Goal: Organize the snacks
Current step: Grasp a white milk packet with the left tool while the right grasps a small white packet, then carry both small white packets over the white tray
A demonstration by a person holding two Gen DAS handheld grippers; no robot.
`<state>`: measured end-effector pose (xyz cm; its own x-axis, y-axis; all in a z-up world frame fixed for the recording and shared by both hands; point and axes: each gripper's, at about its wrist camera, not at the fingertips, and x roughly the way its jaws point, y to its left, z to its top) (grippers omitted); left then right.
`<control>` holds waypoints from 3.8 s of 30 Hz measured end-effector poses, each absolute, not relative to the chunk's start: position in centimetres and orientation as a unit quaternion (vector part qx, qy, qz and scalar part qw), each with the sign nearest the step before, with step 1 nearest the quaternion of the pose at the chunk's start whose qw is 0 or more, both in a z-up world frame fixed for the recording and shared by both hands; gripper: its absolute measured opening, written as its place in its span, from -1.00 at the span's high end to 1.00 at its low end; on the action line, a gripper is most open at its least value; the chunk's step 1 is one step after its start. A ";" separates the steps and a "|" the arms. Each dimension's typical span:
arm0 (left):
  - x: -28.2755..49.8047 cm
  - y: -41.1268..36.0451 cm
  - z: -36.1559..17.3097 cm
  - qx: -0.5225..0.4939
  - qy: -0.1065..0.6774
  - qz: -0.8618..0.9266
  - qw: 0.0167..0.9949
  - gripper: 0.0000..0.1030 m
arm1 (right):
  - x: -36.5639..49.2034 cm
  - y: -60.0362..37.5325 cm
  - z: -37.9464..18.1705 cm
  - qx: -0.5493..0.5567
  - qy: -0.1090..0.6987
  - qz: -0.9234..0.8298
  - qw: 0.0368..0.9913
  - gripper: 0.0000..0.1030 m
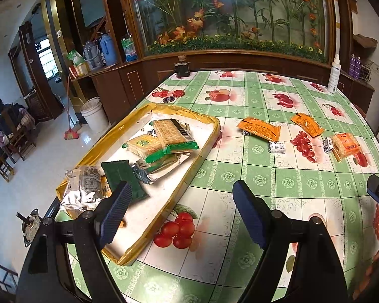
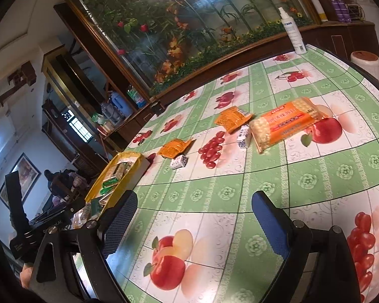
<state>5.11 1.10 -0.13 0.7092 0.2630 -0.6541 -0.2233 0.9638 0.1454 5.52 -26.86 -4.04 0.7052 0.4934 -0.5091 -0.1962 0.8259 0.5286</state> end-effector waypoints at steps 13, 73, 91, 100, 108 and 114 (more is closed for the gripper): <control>10.9 -2.5 -2.5 -0.026 0.399 -0.017 0.916 -0.60 | 9.0 -26.3 -4.0 0.168 0.355 0.164 0.905 -0.17; 5.4 8.5 -2.7 -0.122 0.379 0.052 0.916 0.44 | 7.7 -15.0 -2.6 0.212 0.366 0.353 0.834 0.72; 3.0 12.0 -2.7 -0.099 0.358 0.121 0.920 0.44 | 6.0 -9.7 -1.7 0.186 0.369 0.396 0.820 0.68; 2.9 13.1 -3.6 -0.112 0.369 0.119 0.915 0.44 | 6.6 -7.0 -3.8 0.110 0.407 0.373 0.827 0.64; 2.6 13.4 -3.7 -0.114 0.375 0.115 0.913 0.44 | 7.8 -3.2 -6.6 -0.001 0.435 0.377 0.818 0.27; 2.5 13.6 -3.6 -0.115 0.376 0.115 0.912 0.44 | 6.6 -0.2 -6.7 -0.111 0.424 0.375 0.817 0.21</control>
<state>2.46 13.59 -3.61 0.6910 0.1222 -0.7125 -0.2957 0.9472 -0.1244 6.57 -0.23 -6.73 0.3586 0.5190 -0.7760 -0.7072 0.6936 0.1371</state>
